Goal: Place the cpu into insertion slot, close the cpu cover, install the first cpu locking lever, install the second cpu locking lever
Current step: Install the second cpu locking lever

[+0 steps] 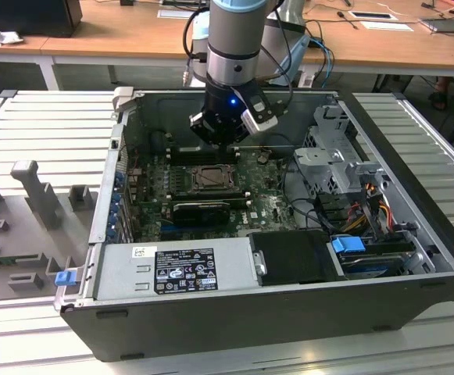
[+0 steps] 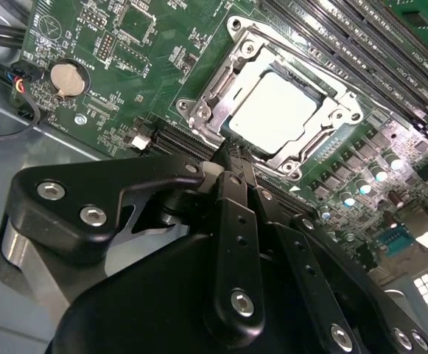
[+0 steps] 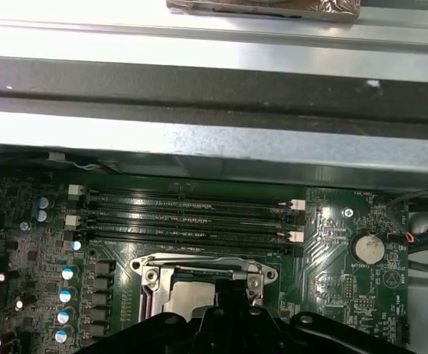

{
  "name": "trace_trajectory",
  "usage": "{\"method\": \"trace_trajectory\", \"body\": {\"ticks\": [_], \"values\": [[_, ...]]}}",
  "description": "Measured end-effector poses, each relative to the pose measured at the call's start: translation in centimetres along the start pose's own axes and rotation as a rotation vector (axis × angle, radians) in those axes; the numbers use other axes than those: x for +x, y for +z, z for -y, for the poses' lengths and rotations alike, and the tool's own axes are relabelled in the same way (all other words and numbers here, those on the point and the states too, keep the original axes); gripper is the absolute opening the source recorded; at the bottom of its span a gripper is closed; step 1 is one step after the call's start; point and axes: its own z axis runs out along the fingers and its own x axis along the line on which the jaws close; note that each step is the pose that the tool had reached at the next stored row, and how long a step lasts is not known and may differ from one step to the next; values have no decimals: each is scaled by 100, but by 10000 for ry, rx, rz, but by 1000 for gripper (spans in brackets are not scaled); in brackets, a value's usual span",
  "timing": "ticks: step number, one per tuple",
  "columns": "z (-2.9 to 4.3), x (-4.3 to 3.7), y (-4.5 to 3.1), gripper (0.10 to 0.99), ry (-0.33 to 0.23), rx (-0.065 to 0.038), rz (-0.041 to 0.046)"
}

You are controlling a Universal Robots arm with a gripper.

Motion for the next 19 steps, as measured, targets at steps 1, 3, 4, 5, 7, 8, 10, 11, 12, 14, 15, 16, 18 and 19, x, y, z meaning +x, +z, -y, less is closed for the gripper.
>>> {"method": "trace_trajectory", "body": {"ticks": [1,3,4,5,7,8,10,11,12,14,15,16,18,19], "values": [[0,0,0,106,-1,-1,1],[9,0,-2,106,-1,-1,-1],[12,1,-2,106,0,-3,0],[16,1,-3,106,0,-3,-1],[24,2,-3,106,1,-3,0],[26,2,-7,106,2,-1,-1],[25,2,-27,106,1,-3,-1],[23,2,-42,106,1,-1,-1],[22,2,-55,106,1,-2,-1],[20,2,-81,106,1,-1,-1],[18,3,-92,106,1,-3,0],[18,3,-99,106,1,-2,-1],[18,3,-107,106,1,-4,0],[18,2,-107,106,0,-5,1]]}}
